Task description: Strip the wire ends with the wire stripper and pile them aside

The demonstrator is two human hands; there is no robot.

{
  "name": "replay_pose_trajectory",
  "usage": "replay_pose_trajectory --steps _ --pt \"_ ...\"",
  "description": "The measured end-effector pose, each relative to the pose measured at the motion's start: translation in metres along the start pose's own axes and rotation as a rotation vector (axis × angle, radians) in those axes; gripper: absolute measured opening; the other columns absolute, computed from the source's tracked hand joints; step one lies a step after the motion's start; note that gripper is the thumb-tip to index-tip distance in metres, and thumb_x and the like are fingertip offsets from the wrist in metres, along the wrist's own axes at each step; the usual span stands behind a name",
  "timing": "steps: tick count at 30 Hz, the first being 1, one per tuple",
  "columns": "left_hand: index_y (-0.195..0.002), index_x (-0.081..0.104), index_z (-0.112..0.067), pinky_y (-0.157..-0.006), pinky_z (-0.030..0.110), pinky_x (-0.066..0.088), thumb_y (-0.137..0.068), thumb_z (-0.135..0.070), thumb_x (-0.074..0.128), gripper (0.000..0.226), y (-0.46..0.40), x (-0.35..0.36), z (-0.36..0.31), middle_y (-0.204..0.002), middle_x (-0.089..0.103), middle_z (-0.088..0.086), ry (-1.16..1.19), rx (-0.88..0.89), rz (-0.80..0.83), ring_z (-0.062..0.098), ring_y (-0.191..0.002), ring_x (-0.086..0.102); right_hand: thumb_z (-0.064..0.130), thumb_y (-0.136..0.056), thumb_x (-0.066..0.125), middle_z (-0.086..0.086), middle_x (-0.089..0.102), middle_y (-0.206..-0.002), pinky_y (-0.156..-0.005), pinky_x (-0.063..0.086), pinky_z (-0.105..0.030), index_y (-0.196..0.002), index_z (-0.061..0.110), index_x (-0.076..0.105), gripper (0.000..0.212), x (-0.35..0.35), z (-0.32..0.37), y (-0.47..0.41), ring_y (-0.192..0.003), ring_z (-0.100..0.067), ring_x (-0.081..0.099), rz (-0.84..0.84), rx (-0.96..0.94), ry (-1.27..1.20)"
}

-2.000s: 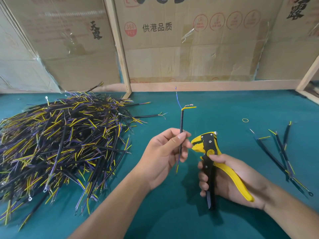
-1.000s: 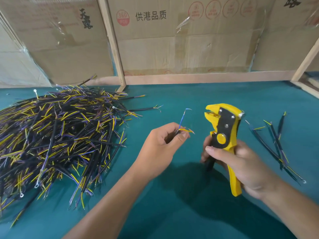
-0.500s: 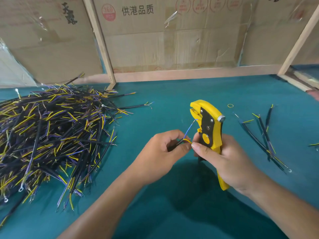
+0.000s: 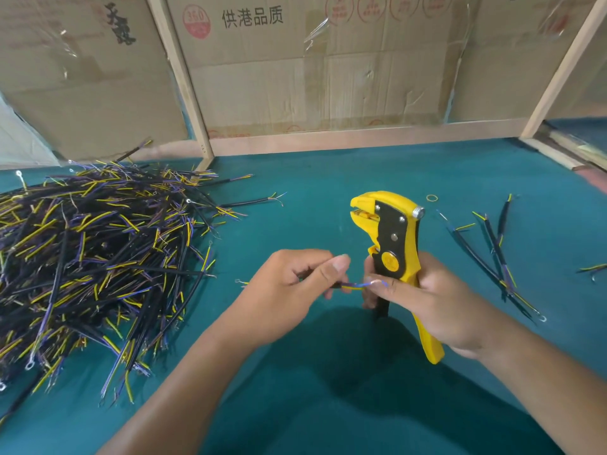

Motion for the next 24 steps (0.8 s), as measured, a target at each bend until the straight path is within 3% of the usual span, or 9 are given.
replay_pose_trajectory --steps 1,3,6,8,11,16,20,24 --pt "-0.073 0.066 -0.018 -0.05 0.032 0.03 -0.092 -0.056 0.053 0.044 0.0 0.0 0.001 -0.061 0.054 0.001 0.007 -0.01 -0.005 0.013 -0.056 0.038 0.037 -0.087 0.061 -0.004 0.067 -0.076 -0.084 0.052 -0.041 -0.089 0.024 0.069 0.015 0.003 0.0 0.001 -0.078 -0.024 0.062 0.025 0.002 0.014" --pt "-0.073 0.068 -0.022 -0.048 0.029 0.026 -0.088 -0.054 0.061 0.036 0.001 0.003 0.001 -0.06 0.048 0.004 -0.003 -0.003 0.016 0.014 -0.053 0.032 0.038 -0.089 0.06 0.0 0.065 -0.075 -0.082 0.05 -0.035 -0.086 0.024 0.069 0.017 0.009 0.003 0.001 -0.077 -0.02 0.059 0.062 -0.011 0.044" --pt "-0.083 0.073 -0.027 -0.055 0.017 0.033 -0.086 -0.042 0.069 0.016 0.002 0.006 -0.003 -0.072 0.059 -0.013 0.015 0.023 0.077 0.006 -0.055 0.038 0.038 -0.089 0.061 -0.01 0.066 -0.078 -0.087 0.05 -0.045 -0.088 0.022 0.069 0.018 0.008 0.005 0.002 -0.081 -0.03 0.06 0.055 -0.012 0.028" --pt "-0.084 0.074 -0.029 -0.06 0.021 0.039 -0.085 -0.037 0.07 0.009 0.002 0.006 -0.003 -0.081 0.065 -0.012 0.0 0.024 0.087 0.01 -0.061 0.045 0.037 -0.09 0.061 -0.013 0.065 -0.079 -0.088 0.049 -0.049 -0.088 0.02 0.067 0.018 0.008 0.006 0.002 -0.084 -0.036 0.058 0.066 -0.016 0.034" --pt "-0.082 0.072 -0.029 -0.067 0.04 0.047 -0.083 -0.037 0.07 0.008 0.002 0.003 -0.003 -0.087 0.067 -0.006 -0.04 0.022 0.054 0.024 -0.069 0.051 0.036 -0.089 0.061 -0.014 0.065 -0.079 -0.085 0.048 -0.047 -0.088 0.019 0.067 0.018 0.009 0.007 0.002 -0.084 -0.036 0.058 0.067 -0.027 0.045" --pt "-0.085 0.067 -0.033 -0.065 0.032 0.045 -0.084 -0.043 0.063 0.011 0.001 -0.009 0.002 -0.082 0.066 -0.015 -0.151 0.009 -0.034 0.017 -0.064 0.05 0.03 -0.088 0.062 -0.011 0.067 -0.079 -0.076 0.054 -0.045 -0.091 0.014 0.068 0.017 -0.009 0.001 -0.003 -0.073 -0.028 0.065 -0.036 0.007 -0.12" --pt "-0.091 0.064 -0.032 -0.068 0.032 0.045 -0.088 -0.046 0.06 0.014 -0.001 -0.016 0.01 -0.086 0.065 -0.014 -0.178 -0.017 -0.079 0.021 -0.067 0.052 0.022 -0.089 0.064 -0.016 0.062 -0.081 -0.076 0.056 -0.045 -0.092 0.006 0.065 0.017 -0.007 -0.004 -0.001 -0.074 -0.034 0.061 0.14 0.117 -0.314" --pt "-0.092 0.065 -0.033 -0.062 0.015 0.039 -0.089 -0.045 0.059 0.013 -0.001 -0.024 0.011 -0.087 0.065 -0.015 -0.188 -0.009 -0.119 0.016 -0.066 0.05 0.023 -0.085 0.069 -0.018 0.058 -0.08 -0.077 0.055 -0.047 -0.095 0.006 0.066 0.02 0.005 -0.014 0.008 -0.073 -0.033 0.058 0.331 0.261 -0.365"
Point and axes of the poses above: each hand's wrist, its own y-axis away from the middle knuckle, its own x-axis out of the palm, z = x × y, the point moved 10 cm from there along -y, towards the middle knuckle
